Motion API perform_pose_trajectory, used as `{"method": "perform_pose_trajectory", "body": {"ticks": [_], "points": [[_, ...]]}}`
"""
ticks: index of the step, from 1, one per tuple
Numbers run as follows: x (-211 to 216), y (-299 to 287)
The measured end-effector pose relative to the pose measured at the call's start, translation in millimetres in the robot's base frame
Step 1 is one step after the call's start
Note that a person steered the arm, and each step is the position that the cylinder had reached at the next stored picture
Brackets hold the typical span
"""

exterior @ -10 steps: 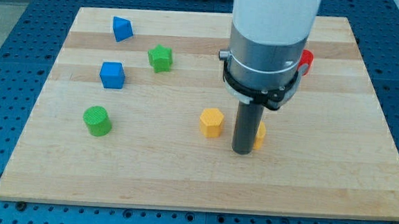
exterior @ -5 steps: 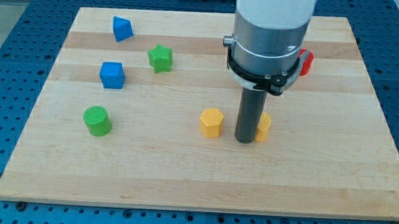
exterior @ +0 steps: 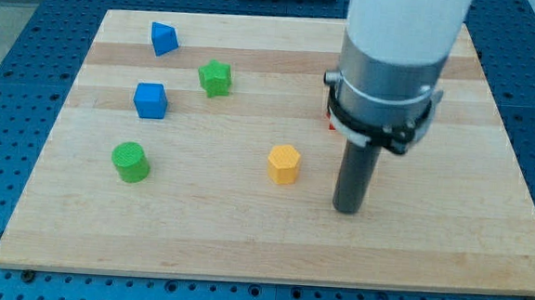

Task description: Place the yellow blocks parallel to each other

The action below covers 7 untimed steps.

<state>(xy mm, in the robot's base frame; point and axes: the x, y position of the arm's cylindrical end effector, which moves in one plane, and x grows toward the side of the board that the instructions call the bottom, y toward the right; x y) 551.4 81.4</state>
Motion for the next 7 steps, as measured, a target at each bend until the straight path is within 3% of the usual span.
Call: {"method": "perform_pose_trajectory", "body": {"ticks": [1,2,5,7], "points": [[45,39],[42,69],[-19,78],[-91,78]]}}
